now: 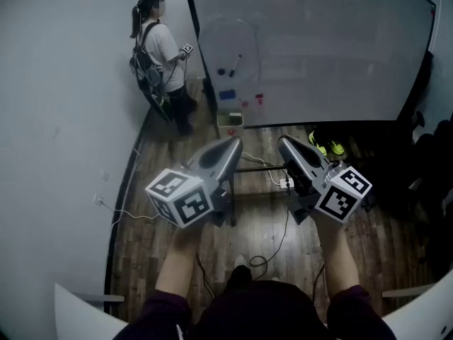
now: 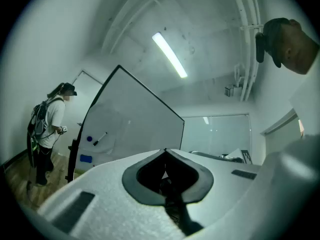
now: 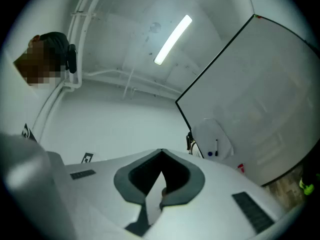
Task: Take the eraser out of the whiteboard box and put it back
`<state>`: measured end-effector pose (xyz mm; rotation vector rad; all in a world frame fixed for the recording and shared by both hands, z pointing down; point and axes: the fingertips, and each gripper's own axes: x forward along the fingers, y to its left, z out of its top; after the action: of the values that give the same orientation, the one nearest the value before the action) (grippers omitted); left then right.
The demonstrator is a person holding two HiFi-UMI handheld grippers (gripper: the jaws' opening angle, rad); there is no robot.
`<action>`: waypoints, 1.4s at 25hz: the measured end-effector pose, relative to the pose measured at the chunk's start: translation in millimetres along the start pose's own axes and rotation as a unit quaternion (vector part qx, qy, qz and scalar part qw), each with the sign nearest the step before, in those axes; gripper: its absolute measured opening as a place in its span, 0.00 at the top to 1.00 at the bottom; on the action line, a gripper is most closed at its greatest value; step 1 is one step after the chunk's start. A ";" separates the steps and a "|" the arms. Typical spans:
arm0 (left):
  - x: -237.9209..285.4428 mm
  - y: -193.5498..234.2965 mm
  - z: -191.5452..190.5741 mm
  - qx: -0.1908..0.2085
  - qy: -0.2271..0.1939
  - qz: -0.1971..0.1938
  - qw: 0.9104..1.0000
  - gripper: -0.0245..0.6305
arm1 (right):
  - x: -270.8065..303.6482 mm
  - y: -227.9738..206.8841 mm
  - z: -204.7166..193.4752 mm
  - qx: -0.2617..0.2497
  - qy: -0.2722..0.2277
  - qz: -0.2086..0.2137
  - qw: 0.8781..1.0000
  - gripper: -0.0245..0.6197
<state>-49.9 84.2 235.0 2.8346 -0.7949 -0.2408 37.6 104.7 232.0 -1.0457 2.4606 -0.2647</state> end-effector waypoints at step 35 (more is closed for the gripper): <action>49.4 82.8 -30.2 -0.039 0.021 0.007 0.999 0.95 | 42.6 -74.1 -31.6 0.038 0.017 -0.022 0.999 0.96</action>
<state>-43.1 -7.2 277.6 2.7520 -0.7785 -0.2052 43.5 22.6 271.2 -1.0719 2.4394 -0.3895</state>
